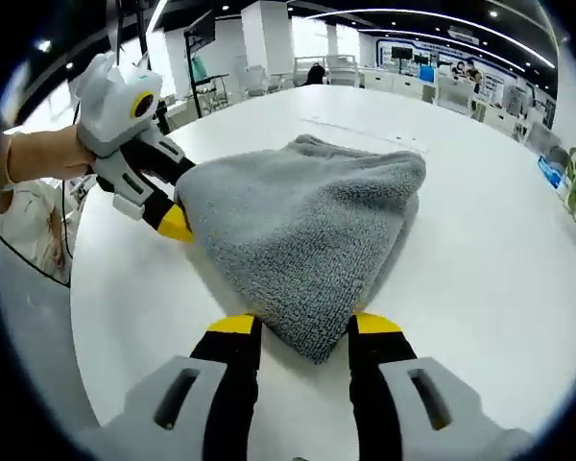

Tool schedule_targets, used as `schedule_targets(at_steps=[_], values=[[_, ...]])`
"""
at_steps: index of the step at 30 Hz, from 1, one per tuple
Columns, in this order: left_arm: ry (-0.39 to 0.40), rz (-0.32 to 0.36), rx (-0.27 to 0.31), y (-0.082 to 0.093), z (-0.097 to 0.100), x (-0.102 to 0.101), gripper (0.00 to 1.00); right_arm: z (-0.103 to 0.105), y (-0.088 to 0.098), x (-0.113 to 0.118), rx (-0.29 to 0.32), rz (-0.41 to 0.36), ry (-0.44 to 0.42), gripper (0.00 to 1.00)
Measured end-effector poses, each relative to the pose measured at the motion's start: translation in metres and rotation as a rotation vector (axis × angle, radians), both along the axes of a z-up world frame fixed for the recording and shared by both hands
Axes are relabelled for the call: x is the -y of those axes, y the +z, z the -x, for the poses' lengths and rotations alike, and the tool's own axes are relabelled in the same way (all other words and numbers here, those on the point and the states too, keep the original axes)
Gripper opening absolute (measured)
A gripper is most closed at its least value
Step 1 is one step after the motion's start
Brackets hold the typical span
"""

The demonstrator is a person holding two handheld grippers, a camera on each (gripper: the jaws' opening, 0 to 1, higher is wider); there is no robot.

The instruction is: Fold the towel on the table until its edges align and the towel forms a compact rectangular stack.

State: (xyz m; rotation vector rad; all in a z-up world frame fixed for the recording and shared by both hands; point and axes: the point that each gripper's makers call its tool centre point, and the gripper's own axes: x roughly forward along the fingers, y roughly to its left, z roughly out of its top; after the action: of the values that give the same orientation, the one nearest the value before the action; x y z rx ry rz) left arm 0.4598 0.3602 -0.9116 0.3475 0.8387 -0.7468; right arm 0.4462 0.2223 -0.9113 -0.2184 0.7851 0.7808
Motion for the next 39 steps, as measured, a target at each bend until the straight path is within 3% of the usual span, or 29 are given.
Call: schedule_targets(at_steps=[4, 12, 21, 39], values=[[-0.001, 0.001, 0.007, 0.007, 0.011, -0.007, 0.45, 0.008, 0.004, 0.009, 0.001, -0.001, 0.000, 0.36], [0.058, 0.048, 0.038, 0.023, 0.030, -0.027, 0.46, 0.021, 0.020, 0.025, 0.020, -0.030, -0.039, 0.37], [0.104, 0.121, 0.118, 0.053, 0.050, -0.037, 0.49, 0.038, 0.042, 0.038, 0.048, -0.061, -0.064, 0.41], [0.165, 0.174, 0.142, 0.065, 0.112, -0.055, 0.57, 0.095, 0.063, 0.053, 0.055, -0.115, -0.105, 0.43]])
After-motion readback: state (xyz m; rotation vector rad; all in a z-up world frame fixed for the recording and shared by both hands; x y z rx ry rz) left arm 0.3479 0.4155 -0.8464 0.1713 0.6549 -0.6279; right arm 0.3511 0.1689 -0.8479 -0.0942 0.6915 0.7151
